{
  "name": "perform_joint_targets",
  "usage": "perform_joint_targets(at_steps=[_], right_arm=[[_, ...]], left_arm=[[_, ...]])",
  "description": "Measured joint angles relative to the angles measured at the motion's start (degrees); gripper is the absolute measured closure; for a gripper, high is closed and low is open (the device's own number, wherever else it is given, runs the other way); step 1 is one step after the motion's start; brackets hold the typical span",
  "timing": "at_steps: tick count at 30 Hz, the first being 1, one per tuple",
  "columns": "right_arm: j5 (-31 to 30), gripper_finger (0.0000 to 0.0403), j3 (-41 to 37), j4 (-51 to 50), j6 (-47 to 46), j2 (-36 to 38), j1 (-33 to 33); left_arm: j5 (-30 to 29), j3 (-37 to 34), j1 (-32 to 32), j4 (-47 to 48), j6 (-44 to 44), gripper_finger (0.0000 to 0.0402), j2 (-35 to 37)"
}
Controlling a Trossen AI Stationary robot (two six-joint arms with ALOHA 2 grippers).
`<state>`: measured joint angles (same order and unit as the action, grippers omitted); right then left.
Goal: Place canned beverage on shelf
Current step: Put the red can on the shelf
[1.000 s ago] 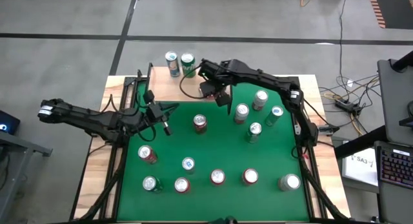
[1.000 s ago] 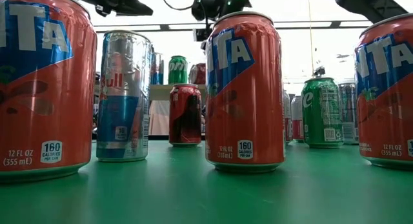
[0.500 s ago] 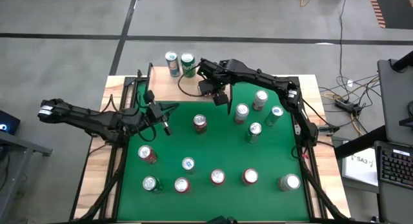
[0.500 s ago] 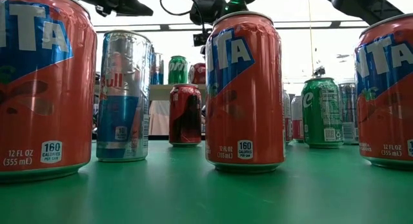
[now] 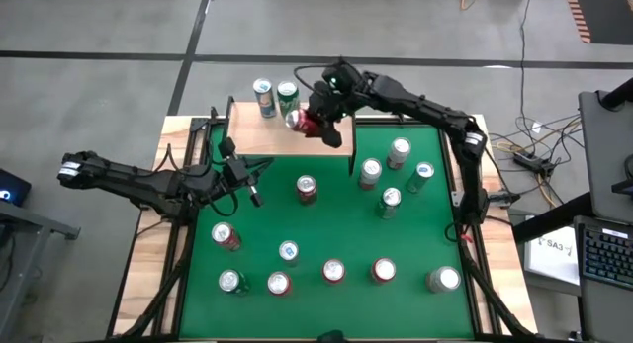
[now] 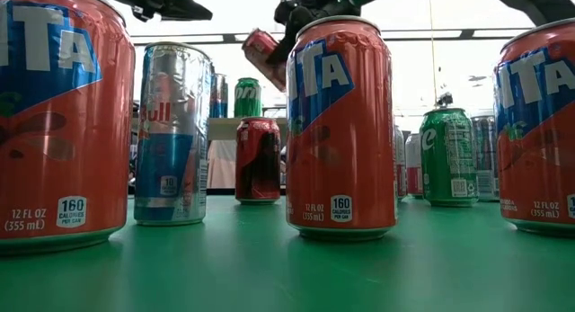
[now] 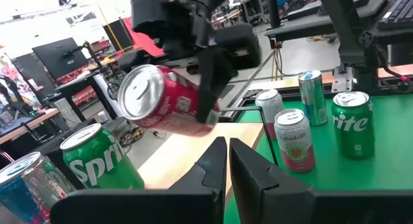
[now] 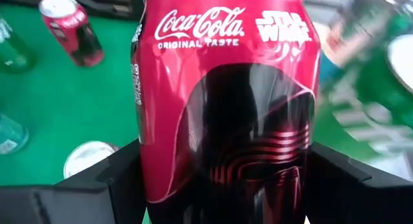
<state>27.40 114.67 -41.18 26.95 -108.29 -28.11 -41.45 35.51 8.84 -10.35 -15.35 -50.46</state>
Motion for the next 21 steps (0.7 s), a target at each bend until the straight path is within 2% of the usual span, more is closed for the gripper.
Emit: perform_joint_targets(at_steps=[5,8,11,13,17,21], right_arm=[[-0.1,0.0111,-14.5,20.1,-3.9,4.9,0.6],[-4.1,0.0111,-23.3,35.0,-7.1,7.9,0.9],[-11.6,0.0111,-31.0,49.0,-11.1,10.1,1.6],[-18.0,0.0111,-34.6,54.6,-14.8,10.6,2.4],[-32.7,0.0111,-38.0,56.0,-22.7,10.5,4.3],[-44.0,0.0111,-39.6,57.0,-27.3,10.5,7.5]], left_arm=[[0.0,0.0,0.1,0.4,0.0,0.0398,0.0],[0.0,0.0,0.1,0.7,0.0,0.0398,0.0],[0.0,0.0,0.1,0.7,0.0,0.0398,0.0],[0.0,0.0,0.1,0.7,0.0,0.0398,0.0],[0.0,0.0,0.1,0.6,0.0,0.0398,0.0],[0.0,0.0,0.1,0.5,0.0,0.0398,0.0]])
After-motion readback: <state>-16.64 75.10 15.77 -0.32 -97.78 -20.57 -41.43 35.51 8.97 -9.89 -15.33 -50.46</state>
